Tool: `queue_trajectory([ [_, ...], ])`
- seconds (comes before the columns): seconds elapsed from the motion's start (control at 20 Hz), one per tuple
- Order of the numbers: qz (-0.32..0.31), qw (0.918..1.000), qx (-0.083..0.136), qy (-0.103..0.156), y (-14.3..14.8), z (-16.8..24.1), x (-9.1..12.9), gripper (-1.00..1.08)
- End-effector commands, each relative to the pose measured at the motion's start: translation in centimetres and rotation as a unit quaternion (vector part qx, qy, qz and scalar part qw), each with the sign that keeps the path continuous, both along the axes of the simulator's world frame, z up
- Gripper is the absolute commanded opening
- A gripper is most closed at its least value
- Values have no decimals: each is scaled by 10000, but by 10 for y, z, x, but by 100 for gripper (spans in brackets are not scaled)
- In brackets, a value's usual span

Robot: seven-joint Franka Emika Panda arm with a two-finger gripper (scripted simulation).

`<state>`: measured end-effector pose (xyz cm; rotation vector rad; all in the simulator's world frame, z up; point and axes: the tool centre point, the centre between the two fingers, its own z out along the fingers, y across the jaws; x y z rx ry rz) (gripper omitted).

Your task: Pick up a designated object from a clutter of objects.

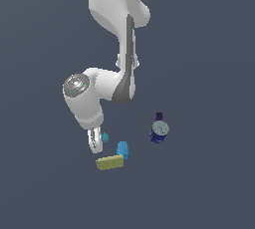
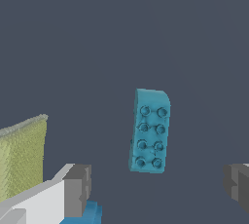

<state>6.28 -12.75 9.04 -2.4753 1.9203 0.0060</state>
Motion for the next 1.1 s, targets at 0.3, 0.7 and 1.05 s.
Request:
queue_trajectory([
  [0.3, -468, 9989, -44, 13, -11, -18, -2, 100],
  [0.7, -465, 9989, -43, 16, -11, -27, -3, 100],
  [1.05, -483, 9988, -44, 15, -11, -61, -4, 100],
])
